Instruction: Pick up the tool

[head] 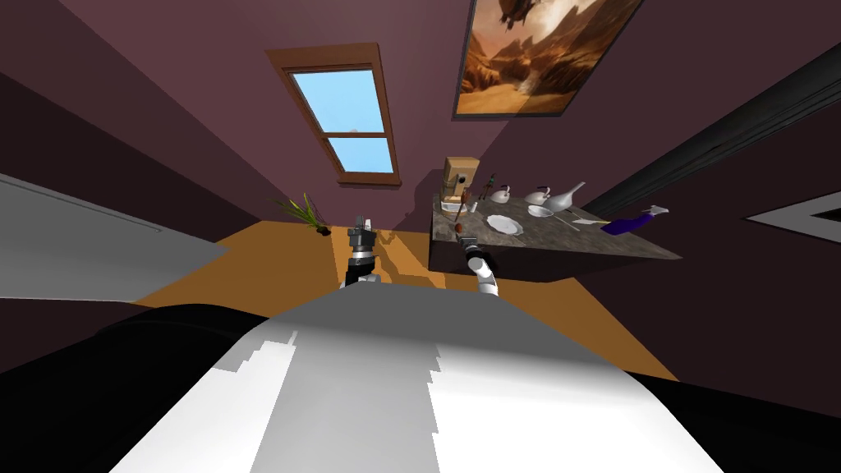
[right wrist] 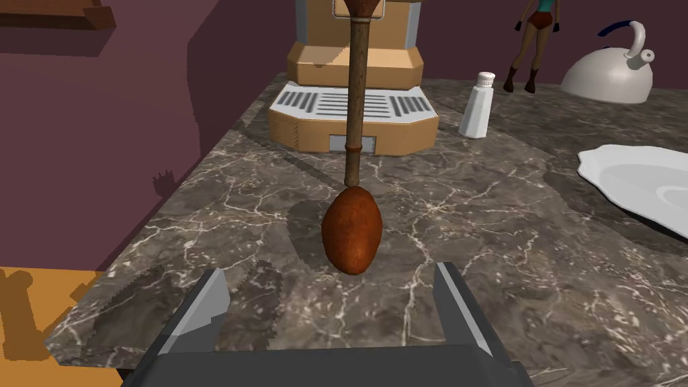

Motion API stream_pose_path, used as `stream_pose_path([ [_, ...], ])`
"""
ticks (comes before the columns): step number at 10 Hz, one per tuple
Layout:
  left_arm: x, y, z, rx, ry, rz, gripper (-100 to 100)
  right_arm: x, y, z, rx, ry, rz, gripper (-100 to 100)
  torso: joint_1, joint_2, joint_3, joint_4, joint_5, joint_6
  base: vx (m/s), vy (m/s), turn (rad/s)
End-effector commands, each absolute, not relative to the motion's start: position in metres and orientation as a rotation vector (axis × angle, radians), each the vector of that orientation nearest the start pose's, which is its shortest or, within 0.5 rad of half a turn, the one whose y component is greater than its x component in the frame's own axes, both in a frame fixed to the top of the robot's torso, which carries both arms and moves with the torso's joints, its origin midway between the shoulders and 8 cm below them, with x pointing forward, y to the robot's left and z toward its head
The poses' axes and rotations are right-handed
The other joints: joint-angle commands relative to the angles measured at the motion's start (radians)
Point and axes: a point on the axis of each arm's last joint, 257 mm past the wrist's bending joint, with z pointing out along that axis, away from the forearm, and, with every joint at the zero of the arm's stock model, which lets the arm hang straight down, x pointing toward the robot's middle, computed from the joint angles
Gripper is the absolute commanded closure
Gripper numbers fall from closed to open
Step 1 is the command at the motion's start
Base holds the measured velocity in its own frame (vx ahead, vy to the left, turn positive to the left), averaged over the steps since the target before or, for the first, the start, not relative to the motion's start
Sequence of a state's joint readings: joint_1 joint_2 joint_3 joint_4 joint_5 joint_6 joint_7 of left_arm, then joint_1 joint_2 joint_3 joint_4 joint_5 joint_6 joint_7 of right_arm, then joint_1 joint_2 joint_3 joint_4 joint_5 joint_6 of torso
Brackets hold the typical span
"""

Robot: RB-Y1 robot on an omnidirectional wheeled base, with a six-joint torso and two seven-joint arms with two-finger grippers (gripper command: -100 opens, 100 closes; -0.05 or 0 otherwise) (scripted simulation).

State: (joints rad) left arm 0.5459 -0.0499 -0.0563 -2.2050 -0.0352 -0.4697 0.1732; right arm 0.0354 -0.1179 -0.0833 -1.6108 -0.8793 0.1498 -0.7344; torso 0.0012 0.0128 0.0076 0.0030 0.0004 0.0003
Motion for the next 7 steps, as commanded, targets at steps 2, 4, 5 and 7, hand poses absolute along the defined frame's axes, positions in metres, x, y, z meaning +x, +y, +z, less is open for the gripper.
stream_pose_path([
  [2,0.360,0.269,-0.031,-0.871,0.635,-1.442,0,0.527,-0.282,-0.253,-2.365,-0.097,-2.123,-100,0.001,-0.001,-0.001,0.000,0.000,0.000,-0.196,0.038,0.046],
  [4,0.360,0.269,-0.031,-0.871,0.635,-1.442,0,0.524,-0.281,-0.258,-2.371,-0.095,-2.109,-100,0.000,0.001,0.001,0.000,0.000,0.000,-0.201,0.016,0.055],
  [5,0.360,0.269,-0.031,-0.871,0.635,-1.442,0,0.526,-0.275,-0.259,-2.366,-0.105,-2.118,-100,0.000,0.000,0.000,0.000,0.000,0.000,-0.022,-0.028,0.045],
  [7,0.360,0.269,-0.031,-0.871,0.635,-1.441,0,0.528,-0.272,-0.257,-2.360,-0.107,-2.130,-100,-0.006,-0.020,-0.011,-0.004,-0.001,0.000,0.184,-0.075,0.002],
])
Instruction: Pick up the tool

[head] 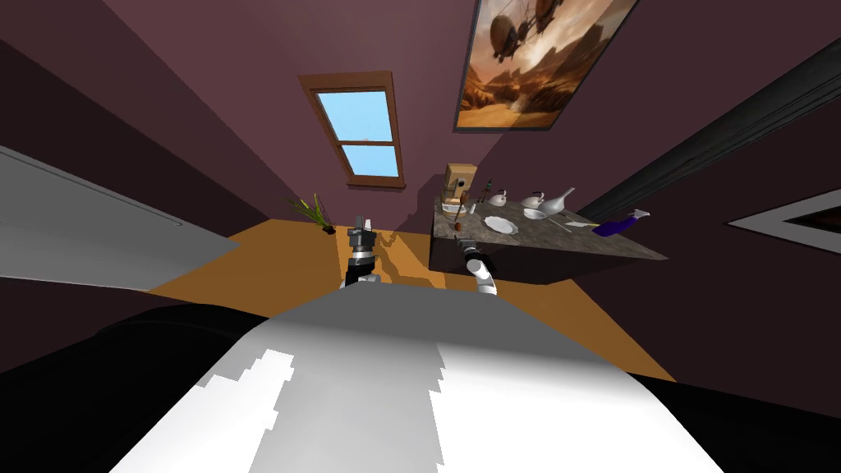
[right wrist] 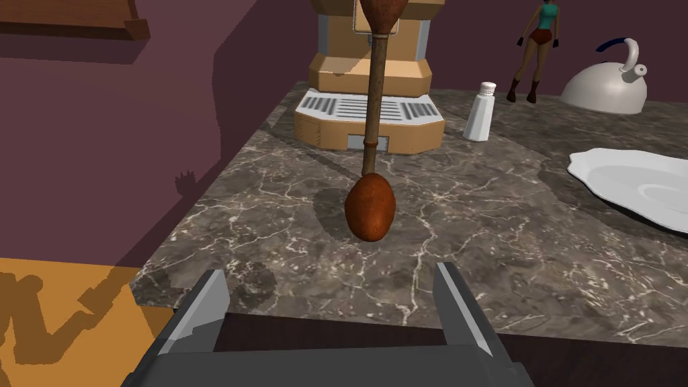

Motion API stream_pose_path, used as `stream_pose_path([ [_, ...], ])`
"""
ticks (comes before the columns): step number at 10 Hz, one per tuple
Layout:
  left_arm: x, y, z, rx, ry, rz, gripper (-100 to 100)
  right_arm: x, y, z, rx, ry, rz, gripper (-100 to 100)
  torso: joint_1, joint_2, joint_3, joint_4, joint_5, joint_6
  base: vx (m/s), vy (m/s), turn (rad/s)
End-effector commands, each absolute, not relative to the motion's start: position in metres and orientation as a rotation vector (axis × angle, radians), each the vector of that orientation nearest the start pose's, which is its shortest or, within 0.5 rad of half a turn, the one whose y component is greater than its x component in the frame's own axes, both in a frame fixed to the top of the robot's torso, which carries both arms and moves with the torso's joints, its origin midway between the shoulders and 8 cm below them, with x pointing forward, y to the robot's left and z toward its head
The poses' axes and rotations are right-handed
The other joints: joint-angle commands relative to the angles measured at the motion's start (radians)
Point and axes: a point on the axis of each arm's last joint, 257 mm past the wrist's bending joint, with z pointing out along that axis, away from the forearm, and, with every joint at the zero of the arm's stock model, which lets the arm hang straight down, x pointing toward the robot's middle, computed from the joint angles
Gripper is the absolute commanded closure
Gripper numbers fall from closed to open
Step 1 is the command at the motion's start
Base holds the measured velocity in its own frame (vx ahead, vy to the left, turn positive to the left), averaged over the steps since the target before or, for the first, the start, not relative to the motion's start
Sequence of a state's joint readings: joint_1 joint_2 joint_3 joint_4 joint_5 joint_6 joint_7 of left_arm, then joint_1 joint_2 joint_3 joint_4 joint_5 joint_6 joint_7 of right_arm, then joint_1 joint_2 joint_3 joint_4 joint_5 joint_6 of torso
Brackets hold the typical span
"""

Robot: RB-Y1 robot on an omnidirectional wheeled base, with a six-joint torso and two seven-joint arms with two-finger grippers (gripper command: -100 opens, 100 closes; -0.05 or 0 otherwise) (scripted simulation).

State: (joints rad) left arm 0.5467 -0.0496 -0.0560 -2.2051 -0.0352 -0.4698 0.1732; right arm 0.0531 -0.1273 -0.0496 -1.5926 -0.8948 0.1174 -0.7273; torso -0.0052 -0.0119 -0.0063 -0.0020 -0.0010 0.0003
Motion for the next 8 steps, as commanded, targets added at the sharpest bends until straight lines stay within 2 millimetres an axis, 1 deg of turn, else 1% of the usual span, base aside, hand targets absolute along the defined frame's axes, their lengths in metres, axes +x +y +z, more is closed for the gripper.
stream_pose_path([
  [1,0.360,0.269,-0.031,-0.871,0.635,-1.441,0,0.529,-0.271,-0.256,-2.356,-0.108,-2.137,-100,0.000,0.000,0.000,0.000,0.000,0.000,0.194,-0.067,-0.009],
  [3,0.360,0.269,-0.031,-0.871,0.635,-1.441,0,0.532,-0.267,-0.254,-2.346,-0.107,-2.154,-100,0.002,-0.002,-0.001,-0.001,0.000,0.000,0.197,-0.046,-0.007],
  [5,0.360,0.269,-0.031,-0.871,0.635,-1.441,0,0.535,-0.262,-0.250,-2.332,-0.102,-2.171,-100,-0.001,-0.001,-0.001,-0.001,0.000,0.000,0.197,-0.096,-0.009],
  [8,0.360,0.269,-0.031,-0.871,0.635,-1.441,0,0.539,-0.251,-0.244,-2.302,-0.079,-2.194,-100,0.000,-0.003,-0.002,-0.001,0.000,0.000,0.212,-0.068,-0.009],
])
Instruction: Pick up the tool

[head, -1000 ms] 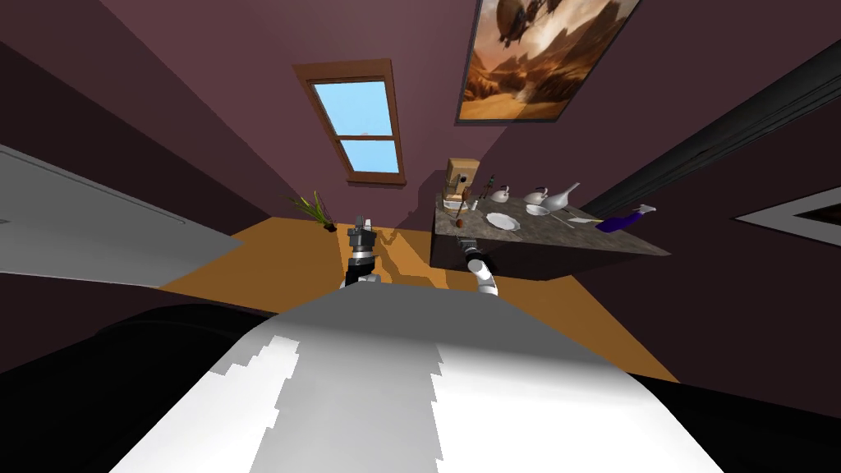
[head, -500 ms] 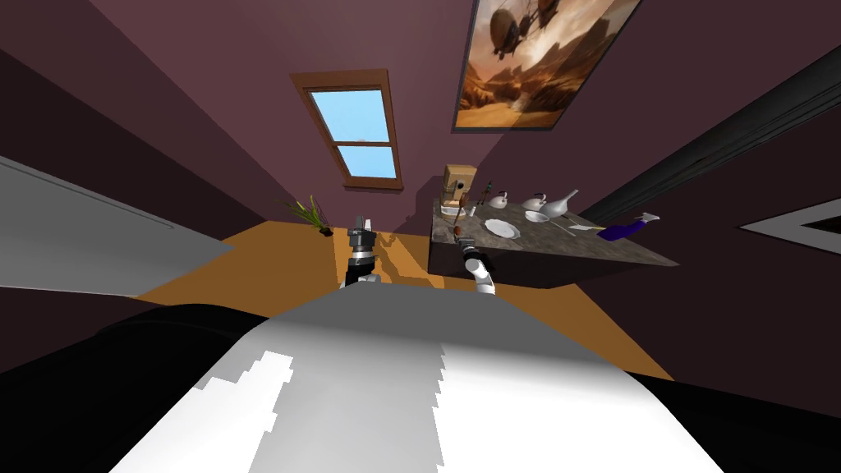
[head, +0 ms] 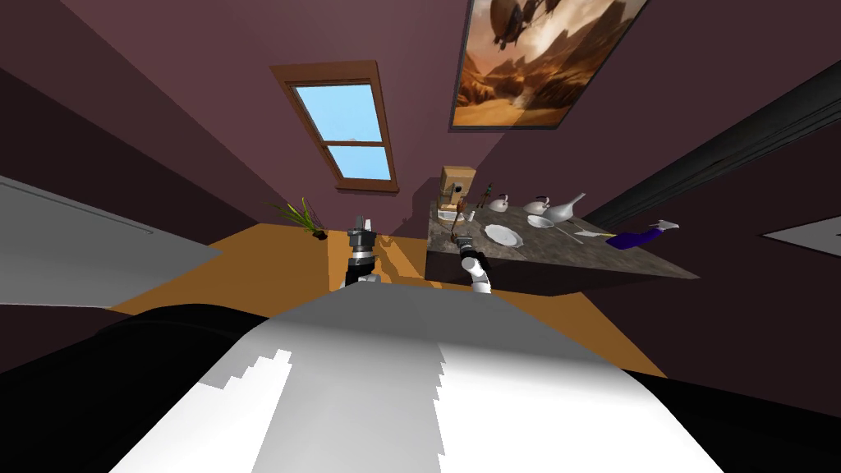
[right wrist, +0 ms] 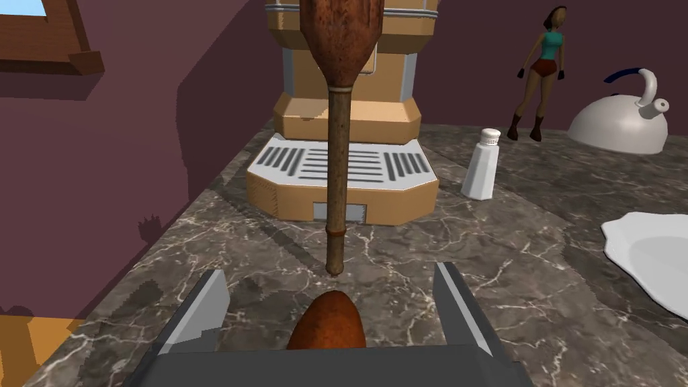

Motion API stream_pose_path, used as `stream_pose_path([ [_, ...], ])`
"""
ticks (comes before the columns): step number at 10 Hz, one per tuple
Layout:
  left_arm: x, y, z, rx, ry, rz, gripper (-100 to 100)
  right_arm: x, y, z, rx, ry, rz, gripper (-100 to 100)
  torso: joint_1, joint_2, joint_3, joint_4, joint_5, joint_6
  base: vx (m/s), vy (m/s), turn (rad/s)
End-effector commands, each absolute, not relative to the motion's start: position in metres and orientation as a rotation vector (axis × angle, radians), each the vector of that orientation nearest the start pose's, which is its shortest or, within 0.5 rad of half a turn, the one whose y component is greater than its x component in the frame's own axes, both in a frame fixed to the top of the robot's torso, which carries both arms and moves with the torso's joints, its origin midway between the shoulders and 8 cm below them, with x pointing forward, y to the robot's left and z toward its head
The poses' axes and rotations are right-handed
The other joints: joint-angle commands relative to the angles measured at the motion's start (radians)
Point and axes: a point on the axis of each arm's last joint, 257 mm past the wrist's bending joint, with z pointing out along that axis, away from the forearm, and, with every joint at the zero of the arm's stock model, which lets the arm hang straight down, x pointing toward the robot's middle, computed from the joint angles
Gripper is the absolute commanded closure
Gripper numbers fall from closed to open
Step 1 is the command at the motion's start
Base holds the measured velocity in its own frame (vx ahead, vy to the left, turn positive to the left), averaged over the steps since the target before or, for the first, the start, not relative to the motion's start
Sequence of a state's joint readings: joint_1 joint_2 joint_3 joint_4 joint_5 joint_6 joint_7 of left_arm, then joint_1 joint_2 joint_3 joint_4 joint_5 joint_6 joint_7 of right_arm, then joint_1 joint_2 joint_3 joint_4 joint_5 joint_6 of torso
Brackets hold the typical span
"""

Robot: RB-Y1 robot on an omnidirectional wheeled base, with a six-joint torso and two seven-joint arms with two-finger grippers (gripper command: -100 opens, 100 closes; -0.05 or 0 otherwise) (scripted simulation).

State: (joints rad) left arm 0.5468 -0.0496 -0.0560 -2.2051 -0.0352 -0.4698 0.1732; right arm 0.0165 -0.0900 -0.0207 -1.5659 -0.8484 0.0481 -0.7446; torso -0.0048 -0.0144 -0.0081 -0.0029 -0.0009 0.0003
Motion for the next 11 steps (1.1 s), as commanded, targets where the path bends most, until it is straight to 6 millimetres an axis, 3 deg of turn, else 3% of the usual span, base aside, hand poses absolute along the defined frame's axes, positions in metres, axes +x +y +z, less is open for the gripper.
stream_pose_path([
  [1,0.360,0.269,-0.031,-0.871,0.635,-1.441,0,0.541,-0.246,-0.242,-2.290,-0.066,-2.199,-100,0.000,0.000,0.000,0.000,0.000,0.000,0.191,-0.044,-0.004],
  [5,0.360,0.269,-0.031,-0.871,0.635,-1.441,0,0.546,-0.226,-0.233,-2.240,-0.005,-2.206,-100,0.001,0.001,0.001,0.000,0.000,0.000,0.190,-0.051,0.000],
  [6,0.360,0.269,-0.031,-0.871,0.635,-1.441,0,0.545,-0.228,-0.235,-2.247,-0.013,-2.205,-100,0.002,0.002,0.001,0.000,0.000,0.000,0.081,-0.015,0.006],
  [7,0.360,0.269,-0.031,-0.871,0.635,-1.441,0,0.545,-0.228,-0.234,-2.245,-0.012,-2.206,0,0.003,0.007,0.004,0.001,0.001,0.000,0.016,-0.003,0.000],
  [8,0.360,0.269,-0.031,-0.871,0.635,-1.441,0,0.545,-0.228,-0.234,-2.245,-0.012,-2.206,-100,0.004,0.011,0.006,0.002,0.001,0.000,0.008,-0.001,0.000],
  [9,0.360,0.269,-0.031,-0.871,0.635,-1.441,0,0.545,-0.228,-0.234,-2.245,-0.012,-2.206,100,0.004,0.013,0.007,0.003,0.001,0.000,0.000,0.000,0.000],
  [11,0.360,0.269,-0.031,-0.871,0.635,-1.441,0,0.545,-0.228,-0.234,-2.245,-0.012,-2.206,100,0.004,0.014,0.008,0.003,0.001,0.000,0.000,0.000,0.000],
])
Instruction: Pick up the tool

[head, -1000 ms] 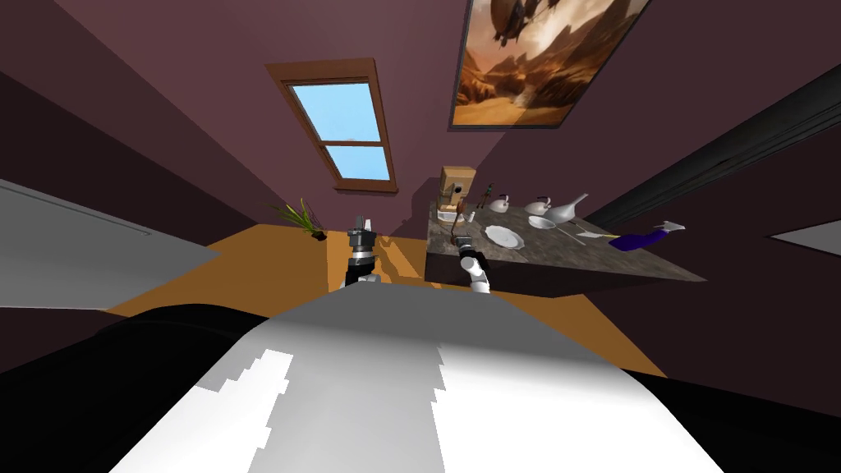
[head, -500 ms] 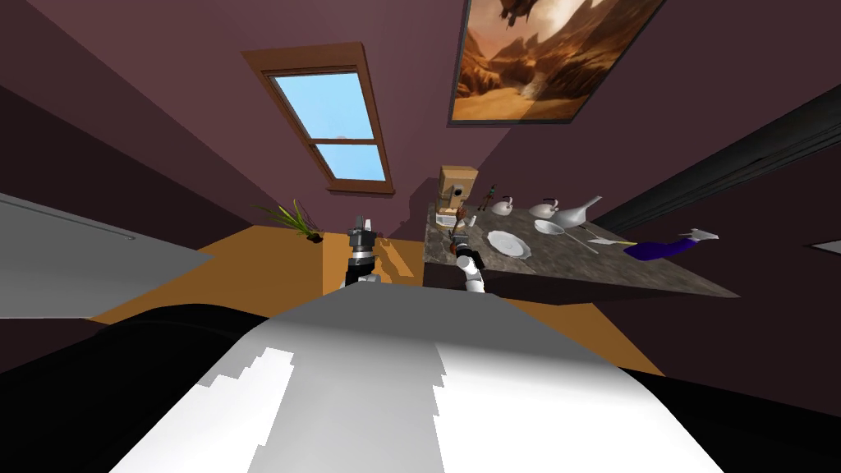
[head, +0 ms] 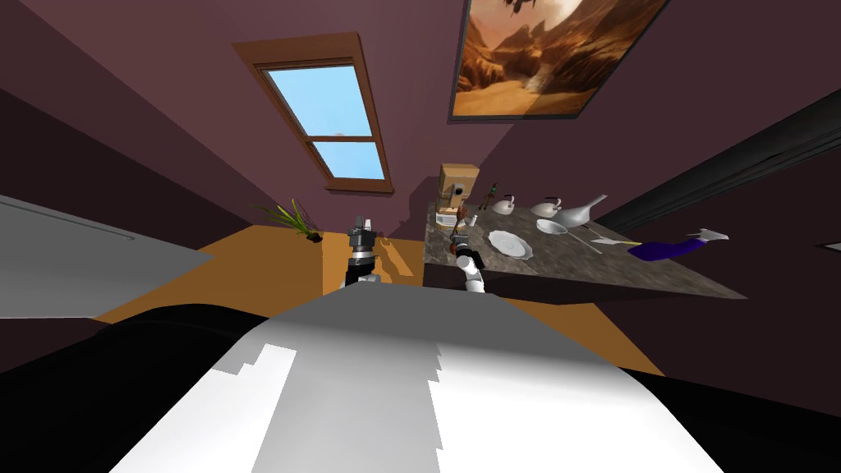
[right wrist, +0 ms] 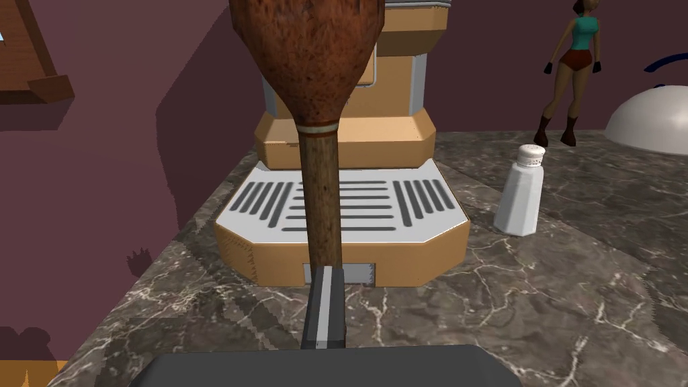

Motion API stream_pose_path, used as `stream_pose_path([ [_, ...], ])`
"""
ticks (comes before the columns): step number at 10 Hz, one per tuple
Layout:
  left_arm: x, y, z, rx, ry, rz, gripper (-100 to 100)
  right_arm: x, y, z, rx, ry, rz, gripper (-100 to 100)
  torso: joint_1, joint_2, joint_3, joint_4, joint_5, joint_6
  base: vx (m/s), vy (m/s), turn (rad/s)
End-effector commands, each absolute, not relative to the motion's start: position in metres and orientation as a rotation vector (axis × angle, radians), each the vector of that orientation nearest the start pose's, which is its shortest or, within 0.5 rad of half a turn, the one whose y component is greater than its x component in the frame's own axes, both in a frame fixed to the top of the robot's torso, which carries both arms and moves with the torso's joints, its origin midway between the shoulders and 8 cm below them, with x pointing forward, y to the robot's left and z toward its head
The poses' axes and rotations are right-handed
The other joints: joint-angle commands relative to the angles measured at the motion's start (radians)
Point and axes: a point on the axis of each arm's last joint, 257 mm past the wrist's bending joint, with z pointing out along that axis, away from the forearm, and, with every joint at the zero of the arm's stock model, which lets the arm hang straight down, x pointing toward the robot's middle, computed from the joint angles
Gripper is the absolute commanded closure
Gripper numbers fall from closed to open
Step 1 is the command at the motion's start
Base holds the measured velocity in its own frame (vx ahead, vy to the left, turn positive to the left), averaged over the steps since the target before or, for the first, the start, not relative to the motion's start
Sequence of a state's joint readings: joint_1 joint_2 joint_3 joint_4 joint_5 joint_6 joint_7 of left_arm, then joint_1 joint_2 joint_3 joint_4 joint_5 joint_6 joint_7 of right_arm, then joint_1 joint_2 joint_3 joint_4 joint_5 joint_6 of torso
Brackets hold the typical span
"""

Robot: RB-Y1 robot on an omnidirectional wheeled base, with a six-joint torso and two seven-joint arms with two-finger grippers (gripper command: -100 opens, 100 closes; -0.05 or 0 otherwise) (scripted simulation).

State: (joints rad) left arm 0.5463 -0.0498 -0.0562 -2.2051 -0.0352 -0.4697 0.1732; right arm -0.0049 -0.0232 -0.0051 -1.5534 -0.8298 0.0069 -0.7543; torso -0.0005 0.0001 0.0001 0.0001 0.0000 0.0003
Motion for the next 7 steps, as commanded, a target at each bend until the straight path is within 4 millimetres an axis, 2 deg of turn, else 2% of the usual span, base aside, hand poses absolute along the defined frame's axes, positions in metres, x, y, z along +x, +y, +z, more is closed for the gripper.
stream_pose_path([
  [1,0.360,0.269,-0.031,-0.871,0.635,-1.441,0,0.545,-0.228,-0.234,-2.245,-0.012,-2.206,100,0.000,0.000,0.000,0.000,0.000,0.000,0.000,0.000,0.000],
  [2,0.360,0.269,-0.031,-0.871,0.635,-1.441,0,0.545,-0.228,-0.234,-2.245,-0.012,-2.206,100,0.000,0.000,0.000,0.000,0.000,0.000,0.000,0.000,0.000],
  [3,0.360,0.269,-0.031,-0.871,0.635,-1.441,0,0.545,-0.228,-0.234,-2.245,-0.012,-2.206,0,0.000,0.000,0.000,0.000,0.000,0.000,0.000,0.000,0.000],
  [4,0.360,0.269,-0.031,-0.871,0.635,-1.441,0,0.549,-0.236,-0.225,-2.247,-0.073,-2.233,-100,0.000,0.000,0.000,0.000,0.000,0.000,-0.115,0.021,-0.029],
  [7,0.360,0.269,-0.031,-0.871,0.634,-1.442,0,0.560,-0.245,-0.199,-2.226,-0.164,-2.285,-100,0.002,0.014,0.008,0.003,0.000,0.000,-0.206,0.026,-0.075],
])
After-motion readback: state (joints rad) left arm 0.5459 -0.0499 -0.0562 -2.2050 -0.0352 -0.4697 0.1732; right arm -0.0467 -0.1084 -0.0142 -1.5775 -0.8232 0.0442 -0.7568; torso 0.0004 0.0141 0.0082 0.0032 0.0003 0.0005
